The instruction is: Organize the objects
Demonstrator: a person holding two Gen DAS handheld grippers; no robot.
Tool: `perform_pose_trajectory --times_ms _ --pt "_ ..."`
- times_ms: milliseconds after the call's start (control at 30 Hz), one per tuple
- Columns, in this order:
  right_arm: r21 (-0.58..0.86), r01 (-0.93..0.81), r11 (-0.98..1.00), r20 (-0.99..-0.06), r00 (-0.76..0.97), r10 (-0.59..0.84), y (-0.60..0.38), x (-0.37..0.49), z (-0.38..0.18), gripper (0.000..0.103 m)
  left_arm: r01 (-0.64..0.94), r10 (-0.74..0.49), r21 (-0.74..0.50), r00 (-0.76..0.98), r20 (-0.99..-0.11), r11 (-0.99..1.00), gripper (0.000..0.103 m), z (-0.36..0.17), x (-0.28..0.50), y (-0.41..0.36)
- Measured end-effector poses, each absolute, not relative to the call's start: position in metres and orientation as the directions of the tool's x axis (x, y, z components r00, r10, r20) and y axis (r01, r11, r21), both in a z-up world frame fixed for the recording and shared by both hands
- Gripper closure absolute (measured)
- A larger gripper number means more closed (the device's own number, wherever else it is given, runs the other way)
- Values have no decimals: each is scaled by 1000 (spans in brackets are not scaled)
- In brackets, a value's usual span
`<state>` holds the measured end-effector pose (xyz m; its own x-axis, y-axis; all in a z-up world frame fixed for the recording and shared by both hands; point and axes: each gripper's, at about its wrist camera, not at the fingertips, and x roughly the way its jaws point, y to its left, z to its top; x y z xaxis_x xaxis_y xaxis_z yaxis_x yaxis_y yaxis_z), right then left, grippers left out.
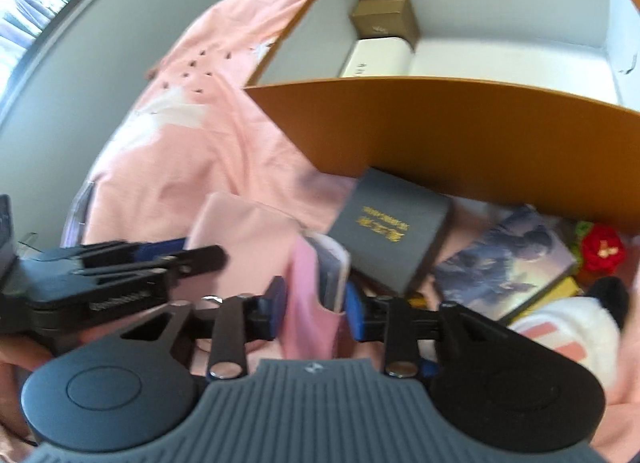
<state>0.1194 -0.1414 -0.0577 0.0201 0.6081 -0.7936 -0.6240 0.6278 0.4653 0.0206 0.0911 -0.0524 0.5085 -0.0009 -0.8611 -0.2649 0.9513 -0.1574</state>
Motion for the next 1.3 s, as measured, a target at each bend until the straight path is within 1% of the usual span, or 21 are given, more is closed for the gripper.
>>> perform_pose_trajectory --times_ms 100,133,200,233,367,433,633,867,1133,1300 --pt "477 -581 659 -812 -4 584 -135 122 -71 61 -261 -3 -158 509 -861 952 66 -52 20 91" --pt "483 -564 669 -815 -10 580 -136 122 -74 62 -261 -2 -157 511 -860 952 67 -52 20 91" --pt "495 -546 676 -810 -10 586 -140 122 -76 69 -258 3 -150 512 -859 954 68 -53 20 89" --pt "495 -544 678 -809 -4 588 -141 123 -75 78 -257 7 -148 515 -857 955 69 -53 20 88" --pt "510 -540 670 -787 23 617 -148 121 -68 85 -245 -1 -161 546 -838 956 71 -48 16 87" --pt "511 -556 655 -772 37 634 -151 119 -59 87 -246 -3 -169 558 -830 955 72 -43 15 87" --pt "496 -601 627 -738 88 669 -161 120 -32 88 -213 -23 -203 634 -773 956 73 -16 12 79" --pt "469 -638 611 -682 178 710 -184 135 18 88 -142 -73 -256 732 -678 956 73 28 22 69" --pt "447 -672 590 -583 280 762 -201 159 73 88 -43 -145 -305 812 -566 951 73 77 60 73" --pt "412 -671 616 -545 361 757 -206 185 92 88 -28 -165 -329 823 -544 944 73 84 100 75"
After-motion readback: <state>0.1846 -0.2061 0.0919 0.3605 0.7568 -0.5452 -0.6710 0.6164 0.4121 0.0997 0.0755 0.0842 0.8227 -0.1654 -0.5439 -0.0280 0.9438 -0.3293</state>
